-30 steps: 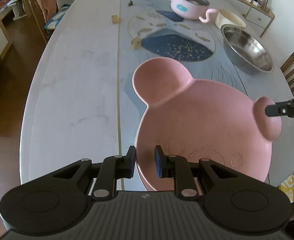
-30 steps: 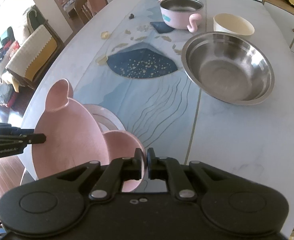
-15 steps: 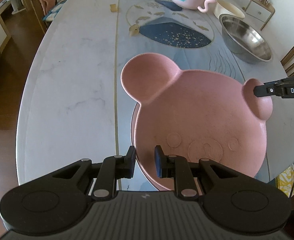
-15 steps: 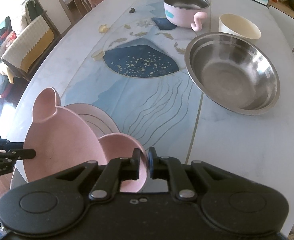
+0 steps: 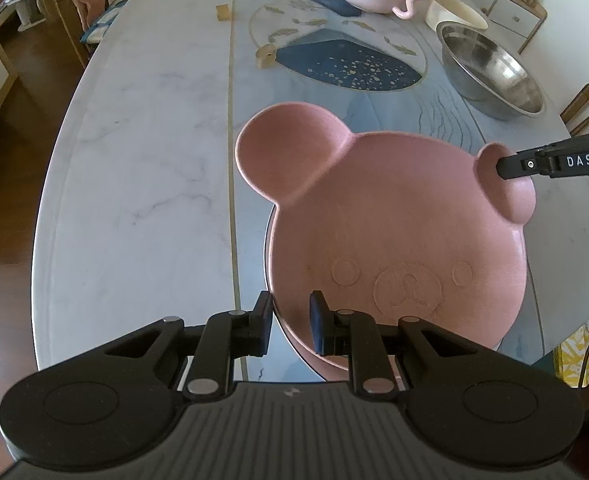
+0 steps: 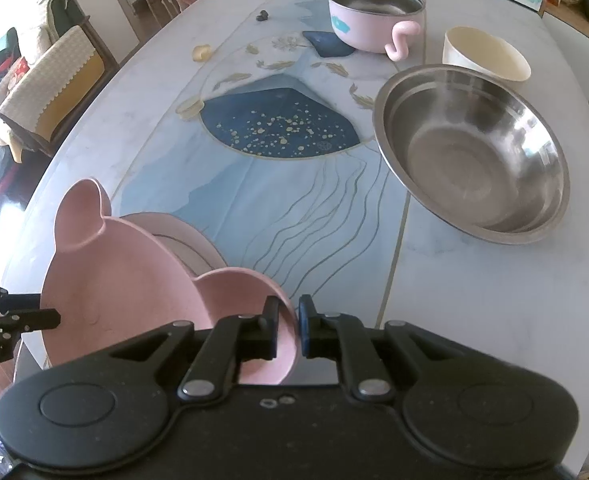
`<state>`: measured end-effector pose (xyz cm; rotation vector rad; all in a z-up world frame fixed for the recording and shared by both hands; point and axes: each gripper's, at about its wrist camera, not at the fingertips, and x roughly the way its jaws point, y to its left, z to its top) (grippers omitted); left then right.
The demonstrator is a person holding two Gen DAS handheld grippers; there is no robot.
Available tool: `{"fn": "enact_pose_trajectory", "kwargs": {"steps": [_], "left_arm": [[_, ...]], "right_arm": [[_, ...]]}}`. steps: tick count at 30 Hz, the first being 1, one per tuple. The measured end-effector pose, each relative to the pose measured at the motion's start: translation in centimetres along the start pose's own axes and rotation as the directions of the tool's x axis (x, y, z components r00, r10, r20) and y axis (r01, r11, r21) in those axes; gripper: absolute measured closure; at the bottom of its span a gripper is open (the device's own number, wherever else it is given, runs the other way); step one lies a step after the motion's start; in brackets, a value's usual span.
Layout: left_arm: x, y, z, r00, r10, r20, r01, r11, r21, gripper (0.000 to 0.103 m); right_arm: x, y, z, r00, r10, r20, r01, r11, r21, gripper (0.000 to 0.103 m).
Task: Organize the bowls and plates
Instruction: 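Lift the pink bear plate and lower it onto the white plates, then open the left gripper to release the pink bear plate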
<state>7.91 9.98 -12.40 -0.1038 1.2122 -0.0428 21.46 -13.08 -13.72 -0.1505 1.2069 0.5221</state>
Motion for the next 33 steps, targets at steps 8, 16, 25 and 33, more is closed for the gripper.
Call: {"fn": "enact_pose_trajectory", "kwargs": {"steps": [8, 16, 25, 33], "left_arm": [[0.0, 0.1, -0.2, 1.0, -0.002, 0.009, 0.002, 1.0, -0.009, 0.084], [-0.8, 0.0, -0.6, 0.999, -0.001, 0.047, 0.001, 1.0, -0.011, 0.084], [-2.9, -0.6, -1.0, 0.994, -0.005, 0.111, 0.004, 1.0, 0.012, 0.084], [-5.1, -2.3, -0.9, 0.984, -0.042, 0.171, 0.031, 0.998, 0.063, 0.083]], "right_arm": [[0.0, -0.3, 0.0, 1.0, 0.002, 0.008, -0.002, 1.0, 0.03, 0.082], [-1.5, -0.7, -0.5, 0.999, 0.007, 0.049, -0.009, 0.999, 0.045, 0.07], [-4.5, 1.1, -2.2, 0.992, 0.042, 0.115, -0.045, 0.999, 0.025, 0.058], [-6.6, 3.0, -3.9, 0.987, 0.052, 0.15, -0.054, 0.998, 0.011, 0.052]]}}
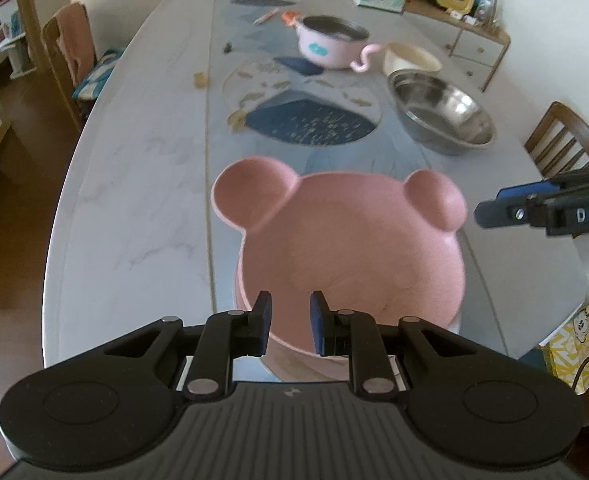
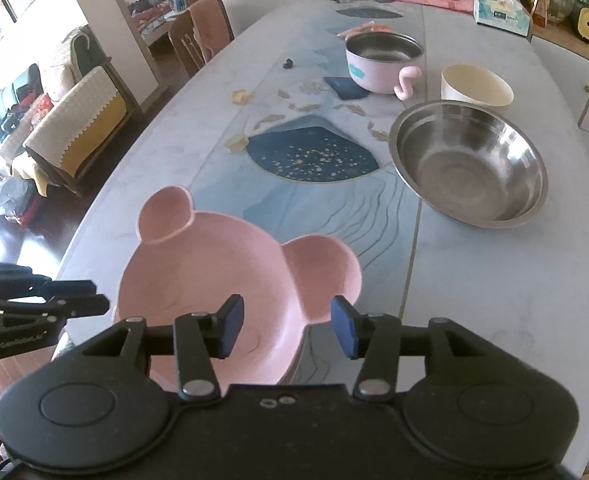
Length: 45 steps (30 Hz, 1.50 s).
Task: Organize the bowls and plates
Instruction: 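Open the left gripper to release the pink bear plate, then move the left gripper to the rim of the steel bowl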
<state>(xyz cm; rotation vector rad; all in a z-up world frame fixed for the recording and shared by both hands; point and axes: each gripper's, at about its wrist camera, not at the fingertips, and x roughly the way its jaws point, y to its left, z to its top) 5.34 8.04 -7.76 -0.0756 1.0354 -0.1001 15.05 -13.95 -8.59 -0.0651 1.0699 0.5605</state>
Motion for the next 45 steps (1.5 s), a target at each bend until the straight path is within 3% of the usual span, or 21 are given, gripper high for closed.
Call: {"fn": "enact_pose_trajectory", "kwargs": {"steps": [2, 4, 6, 8, 13, 15, 18, 33, 39, 45], "left_arm": [[-0.6, -0.4, 0.1, 1.0, -0.012, 0.018, 0.012, 1.0, 0.01, 0.082], [-1.2, -0.9, 0.2, 0.999, -0.023, 0.037, 0.022, 1.0, 0.019, 0.074], [-1.8, -1.4, 0.3, 0.998, -0.03, 0.061, 0.028, 0.999, 0.03, 0.058], [-2.5, -1.9, 0.5, 0.996, -0.033, 0.089, 0.029, 0.999, 0.043, 0.048], [-3.3, -3.0, 1.2, 0.991, -0.055, 0.126, 0.046, 0.996, 0.071, 0.045], [-3.6, -3.5, 1.6, 0.988, -0.052, 0.147, 0.04, 0.996, 0.082, 0.034], [-4.0, -4.4, 2.5, 0.982, -0.048, 0.182, 0.031, 0.995, 0.094, 0.027], [0.2, -10.6, 10.8, 0.963, -0.039, 0.266, 0.013, 0.995, 0.097, 0.024], [4.1, -13.5, 14.9, 0.966, -0.031, 0.256, 0.009, 0.996, 0.087, 0.024], [9.2, -16.0, 18.2, 0.98, 0.001, 0.199, -0.014, 0.998, 0.066, 0.024]], "right_arm": [[-0.7, 0.3, -0.3, 1.0, -0.003, 0.015, 0.003, 1.0, 0.0, 0.048], [-1.4, 0.6, -0.7, 1.0, -0.006, 0.027, 0.006, 1.0, 0.002, 0.044], [-2.1, 0.9, -1.0, 0.999, -0.01, 0.042, 0.009, 1.0, 0.005, 0.039], [-3.0, 1.2, -1.4, 0.998, -0.015, 0.055, 0.015, 1.0, 0.004, 0.038], [-4.9, 1.3, -1.9, 0.995, -0.035, 0.093, 0.035, 0.999, 0.008, 0.027], [-5.6, 1.0, -2.0, 0.993, -0.046, 0.109, 0.045, 0.999, 0.014, 0.022], [-6.3, 0.2, -1.8, 0.99, -0.057, 0.125, 0.054, 0.998, 0.026, 0.016], [-7.1, -9.2, 1.9, 0.964, -0.18, 0.194, 0.169, 0.983, 0.074, 0.001], [-5.3, -14.6, 4.6, 0.963, -0.202, 0.179, 0.188, 0.978, 0.094, 0.001], [-2.4, -19.1, 6.8, 0.972, -0.192, 0.133, 0.181, 0.98, 0.087, 0.002]]}}
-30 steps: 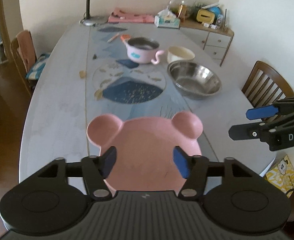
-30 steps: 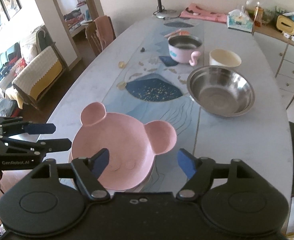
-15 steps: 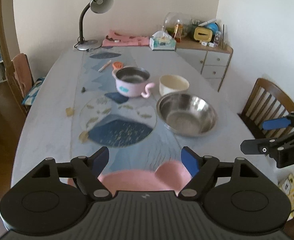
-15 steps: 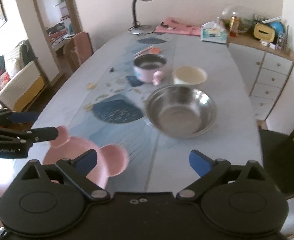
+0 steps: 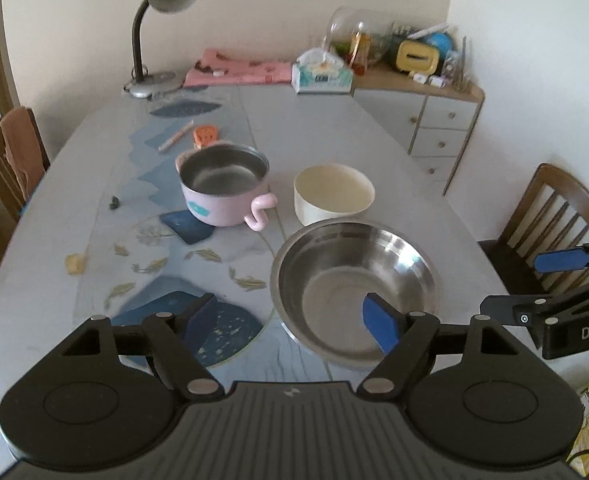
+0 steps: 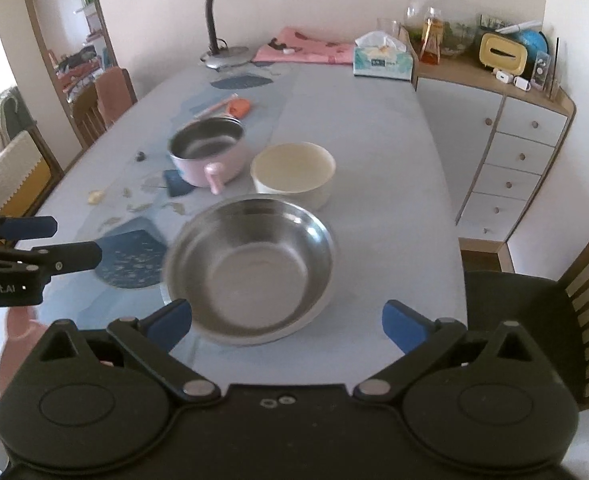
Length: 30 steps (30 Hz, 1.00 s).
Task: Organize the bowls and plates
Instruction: 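Move the left gripper to the rim of the steel bowl, then close the left gripper on the steel bowl's rim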
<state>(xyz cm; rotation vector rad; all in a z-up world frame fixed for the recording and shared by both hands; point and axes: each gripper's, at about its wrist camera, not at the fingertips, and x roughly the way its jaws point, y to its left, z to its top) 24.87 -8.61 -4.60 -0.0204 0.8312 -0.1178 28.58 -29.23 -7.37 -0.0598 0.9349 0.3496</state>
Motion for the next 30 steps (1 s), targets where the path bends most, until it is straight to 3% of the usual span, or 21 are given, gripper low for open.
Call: {"fn": "enact_pose_trajectory", "kwargs": {"steps": [9, 15, 24, 28, 30], "left_arm": [[7.9, -0.3, 1.3, 0.989, 0.053, -0.14, -0.062, 0.996, -0.058, 0.024], [10.7, -0.1, 1.5, 0.982, 0.066, -0.178, -0.079, 0.994, -0.071, 0.026], [12.8, 0.0, 1.4, 0.973, 0.022, -0.228, -0.047, 0.994, -0.103, 0.054], [13.0, 0.0, 1.3, 0.971, 0.014, -0.237, -0.04, 0.994, -0.106, 0.061], [13.0, 0.1, 1.3, 0.971, 0.018, -0.239, -0.044, 0.994, -0.104, 0.065]], "right_arm": [[7.0, -3.4, 1.9, 0.993, 0.034, -0.109, -0.031, 0.999, 0.03, 0.02], [10.0, -3.9, 2.6, 0.988, 0.048, -0.149, -0.044, 0.999, 0.033, 0.03], [11.8, -4.1, 3.2, 0.978, 0.066, -0.196, -0.06, 0.998, 0.033, 0.057], [11.9, -3.9, 3.1, 0.977, 0.067, -0.202, -0.062, 0.998, 0.031, 0.064], [11.9, -3.8, 3.1, 0.977, 0.068, -0.204, -0.063, 0.998, 0.033, 0.072]]}}
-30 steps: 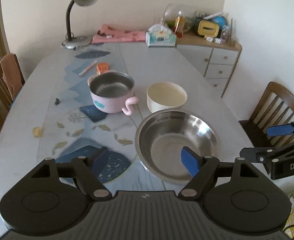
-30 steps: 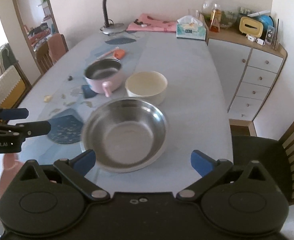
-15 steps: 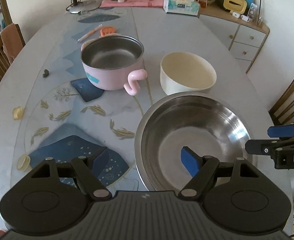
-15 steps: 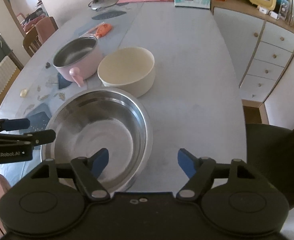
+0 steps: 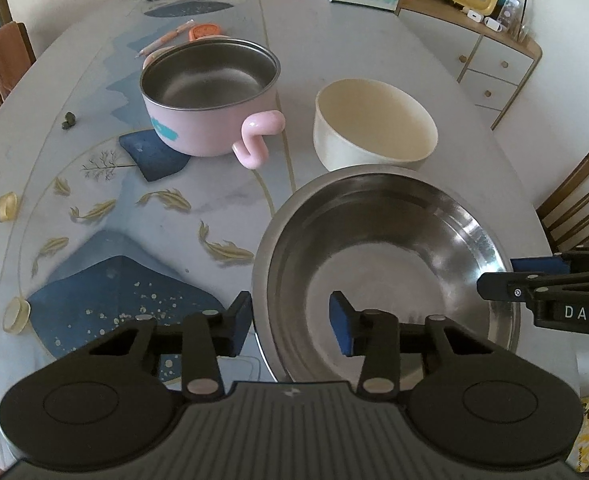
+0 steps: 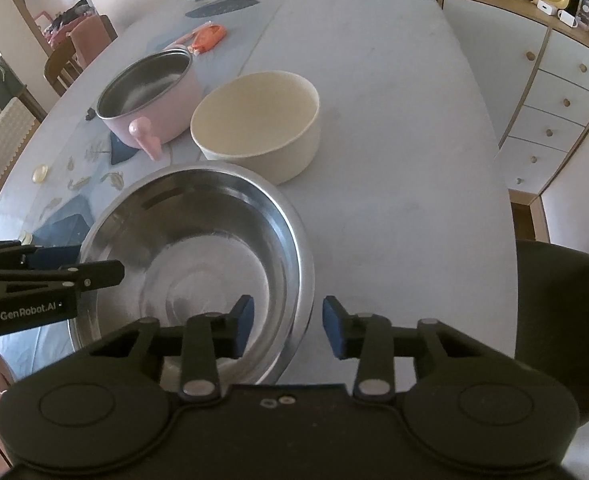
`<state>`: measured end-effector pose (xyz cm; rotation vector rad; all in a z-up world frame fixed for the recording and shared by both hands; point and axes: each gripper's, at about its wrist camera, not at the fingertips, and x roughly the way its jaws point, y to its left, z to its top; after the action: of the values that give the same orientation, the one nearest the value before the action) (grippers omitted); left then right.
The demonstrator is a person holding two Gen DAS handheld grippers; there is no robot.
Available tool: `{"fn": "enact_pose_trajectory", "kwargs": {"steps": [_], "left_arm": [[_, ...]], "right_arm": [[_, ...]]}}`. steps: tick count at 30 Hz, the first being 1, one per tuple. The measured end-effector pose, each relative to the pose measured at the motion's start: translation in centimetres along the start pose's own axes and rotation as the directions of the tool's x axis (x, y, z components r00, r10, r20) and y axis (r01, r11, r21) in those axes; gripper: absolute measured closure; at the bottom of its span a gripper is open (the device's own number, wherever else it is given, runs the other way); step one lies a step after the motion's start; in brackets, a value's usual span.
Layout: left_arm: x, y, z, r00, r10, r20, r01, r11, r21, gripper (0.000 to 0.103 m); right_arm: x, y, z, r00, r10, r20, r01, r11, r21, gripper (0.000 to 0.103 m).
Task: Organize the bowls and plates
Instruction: 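Close the left gripper on the steel bowl's rim, then carry the steel bowl and lower it onto the pink bear plate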
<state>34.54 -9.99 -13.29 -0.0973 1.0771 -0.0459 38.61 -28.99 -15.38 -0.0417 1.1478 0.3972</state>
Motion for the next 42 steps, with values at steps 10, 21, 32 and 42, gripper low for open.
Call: {"fn": "enact_pose_trajectory", "kwargs": {"steps": [10, 21, 32, 42], "left_arm": [[-0.1, 0.6, -0.1, 1.0, 0.013, -0.007, -0.013, 1.0, -0.009, 0.085], [-2.3, -0.3, -2.0, 1.0, -0.02, 0.003, 0.02, 1.0, 0.015, 0.086], [-6.3, -3.1, -5.9, 0.998, -0.067, -0.002, 0.067, 0.993, 0.098, 0.086], [-8.0, -5.0, -10.7, 0.995, -0.095, -0.041, 0.101, 0.979, 0.179, 0.086]], "right_arm": [[-0.2, 0.0, -0.5, 0.999, -0.051, 0.013, 0.05, 0.999, 0.021, 0.09], [-2.6, 0.4, -3.1, 0.996, -0.077, 0.036, 0.074, 0.995, 0.068, 0.091], [-7.7, -0.1, -9.1, 0.995, -0.087, 0.048, 0.078, 0.984, 0.161, 0.091], [-10.7, -0.5, -14.5, 0.994, -0.102, 0.051, 0.089, 0.972, 0.218, 0.091]]}}
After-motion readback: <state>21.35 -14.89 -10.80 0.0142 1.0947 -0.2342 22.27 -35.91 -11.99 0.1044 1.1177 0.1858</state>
